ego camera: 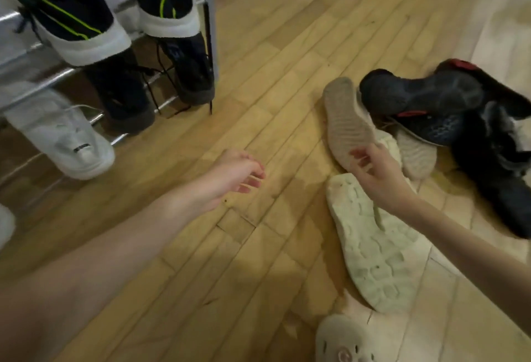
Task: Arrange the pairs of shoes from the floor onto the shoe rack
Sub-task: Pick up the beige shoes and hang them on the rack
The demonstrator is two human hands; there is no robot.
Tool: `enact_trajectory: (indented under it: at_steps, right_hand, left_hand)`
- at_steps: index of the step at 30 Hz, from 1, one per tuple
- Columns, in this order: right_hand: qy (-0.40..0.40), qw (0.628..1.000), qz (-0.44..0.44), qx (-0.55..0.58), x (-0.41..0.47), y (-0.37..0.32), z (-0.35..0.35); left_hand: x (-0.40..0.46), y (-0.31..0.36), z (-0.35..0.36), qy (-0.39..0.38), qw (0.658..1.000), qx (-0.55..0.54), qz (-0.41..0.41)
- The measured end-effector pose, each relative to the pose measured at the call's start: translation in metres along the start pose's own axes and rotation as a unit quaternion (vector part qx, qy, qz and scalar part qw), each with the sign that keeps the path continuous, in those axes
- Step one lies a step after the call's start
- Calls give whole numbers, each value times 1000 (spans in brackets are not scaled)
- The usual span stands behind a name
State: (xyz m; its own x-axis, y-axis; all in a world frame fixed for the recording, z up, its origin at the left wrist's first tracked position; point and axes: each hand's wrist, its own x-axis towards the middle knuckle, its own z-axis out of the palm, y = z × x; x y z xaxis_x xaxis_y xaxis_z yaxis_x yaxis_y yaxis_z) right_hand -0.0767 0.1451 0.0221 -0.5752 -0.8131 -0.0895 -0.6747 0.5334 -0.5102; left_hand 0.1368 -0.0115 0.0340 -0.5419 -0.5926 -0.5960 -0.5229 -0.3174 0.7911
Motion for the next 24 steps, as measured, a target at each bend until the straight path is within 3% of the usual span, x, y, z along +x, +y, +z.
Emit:
enact_trajectory:
  at_steps: [3, 5, 8, 12, 15, 17, 19, 22, 24]
  right_hand:
    - [1, 999, 25, -27, -44, 36, -2]
    - [-5, 997, 67, -37, -72, 53, -1]
    - [-28, 989, 136, -55, -109, 64, 7]
    - [-79, 977, 156, -122, -144, 63, 21]
    - [-105, 970, 150, -162, -153, 60, 35]
    - [-93, 971, 143, -168, -153, 59, 39]
    - [-87, 979, 155, -96, -151, 59, 34]
    - [-77, 977, 164, 111, -147, 57, 17]
    - [-114, 947, 176, 244, -140, 58, 5]
  left_hand:
    - [22, -8, 35, -41, 994, 86, 58]
    - [33, -14, 58, -78, 958, 222, 164]
    - [42, -18, 85, -140, 837, 427, 311]
    - [56, -10, 120, -181, 673, 571, 433]
    - [69, -3, 130, -218, 616, 611, 447]
    - [76, 0, 132, -233, 606, 616, 446]
    - [81, 1, 130, -246, 620, 600, 441]
    - [79, 4, 120, -298, 671, 559, 386]
    - [74, 8, 107, -317, 715, 518, 348]
